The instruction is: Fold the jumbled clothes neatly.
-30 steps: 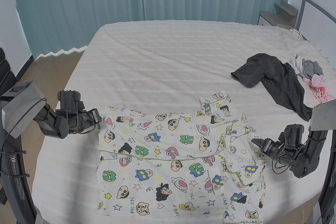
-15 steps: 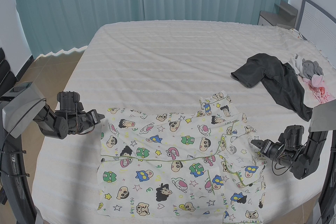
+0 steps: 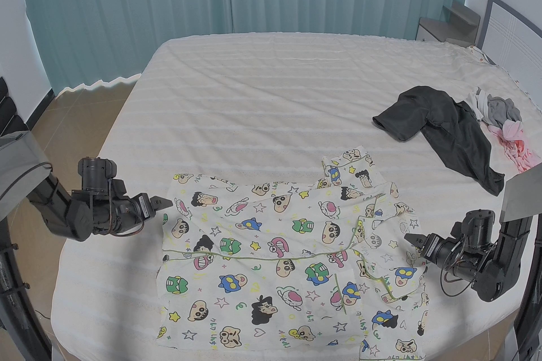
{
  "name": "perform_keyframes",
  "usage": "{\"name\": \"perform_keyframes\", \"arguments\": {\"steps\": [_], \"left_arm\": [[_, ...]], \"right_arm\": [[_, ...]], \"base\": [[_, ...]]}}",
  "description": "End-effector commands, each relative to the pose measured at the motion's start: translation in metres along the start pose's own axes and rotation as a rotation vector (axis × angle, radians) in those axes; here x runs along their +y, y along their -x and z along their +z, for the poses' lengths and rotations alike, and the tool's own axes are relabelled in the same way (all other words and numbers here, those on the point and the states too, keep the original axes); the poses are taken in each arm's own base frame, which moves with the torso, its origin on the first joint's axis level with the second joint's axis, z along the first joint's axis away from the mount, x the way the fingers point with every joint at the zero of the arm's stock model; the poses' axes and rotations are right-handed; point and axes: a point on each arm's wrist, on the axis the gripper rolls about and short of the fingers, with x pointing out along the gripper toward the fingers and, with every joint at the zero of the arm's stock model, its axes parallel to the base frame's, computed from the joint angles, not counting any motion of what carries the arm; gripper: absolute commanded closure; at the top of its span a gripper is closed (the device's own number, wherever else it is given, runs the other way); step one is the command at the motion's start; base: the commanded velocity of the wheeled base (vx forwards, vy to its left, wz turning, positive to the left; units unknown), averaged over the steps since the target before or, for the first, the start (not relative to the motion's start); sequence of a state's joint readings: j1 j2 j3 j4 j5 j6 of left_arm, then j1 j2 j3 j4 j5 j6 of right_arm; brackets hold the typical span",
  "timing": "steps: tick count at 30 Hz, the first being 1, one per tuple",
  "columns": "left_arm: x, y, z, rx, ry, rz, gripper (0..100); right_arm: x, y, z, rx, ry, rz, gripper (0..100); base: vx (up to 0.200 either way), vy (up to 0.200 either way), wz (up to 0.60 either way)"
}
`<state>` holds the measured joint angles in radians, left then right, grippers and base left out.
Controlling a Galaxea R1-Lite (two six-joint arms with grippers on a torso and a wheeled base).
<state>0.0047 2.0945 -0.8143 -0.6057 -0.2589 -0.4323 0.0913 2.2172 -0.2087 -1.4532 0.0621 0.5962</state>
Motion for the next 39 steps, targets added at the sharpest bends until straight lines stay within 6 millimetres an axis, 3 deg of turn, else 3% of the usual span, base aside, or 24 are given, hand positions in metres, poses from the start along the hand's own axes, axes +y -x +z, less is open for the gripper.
{"name": "perform_keyframes", "arguments": {"steps": [1, 8, 17, 27, 39], "left_arm": [[-0.019, 0.062, -0.027, 0.018, 0.02, -0.049, 0], [-0.015, 0.087, -0.071, 0.077, 0.013, -0.054, 0], [-0.011, 0.097, -0.106, 0.167, 0.027, -0.038, 0], [-0.043, 0.09, -0.139, 0.146, 0.18, 0.126, 0], [-0.049, 0.063, -0.171, 0.108, 0.156, 0.297, 0]], "right_arm": [[0.006, 0.02, -0.017, 0.037, 0.028, 0.027, 0], [0.004, 0.033, -0.027, 0.081, 0.033, 0.012, 0], [0.003, 0.038, -0.03, 0.094, 0.036, -0.004, 0], [0.013, 0.039, -0.036, 0.096, 0.057, 0.004, 0], [0.017, 0.039, -0.04, 0.093, 0.058, 0.002, 0]], "base": [[0.0, 0.0, 0.0], [-0.171, 0.0, 0.0], [-0.2, 0.0, 0.0], [0.0, 0.0, 0.0], [0.0, 0.0, 0.0]]}}
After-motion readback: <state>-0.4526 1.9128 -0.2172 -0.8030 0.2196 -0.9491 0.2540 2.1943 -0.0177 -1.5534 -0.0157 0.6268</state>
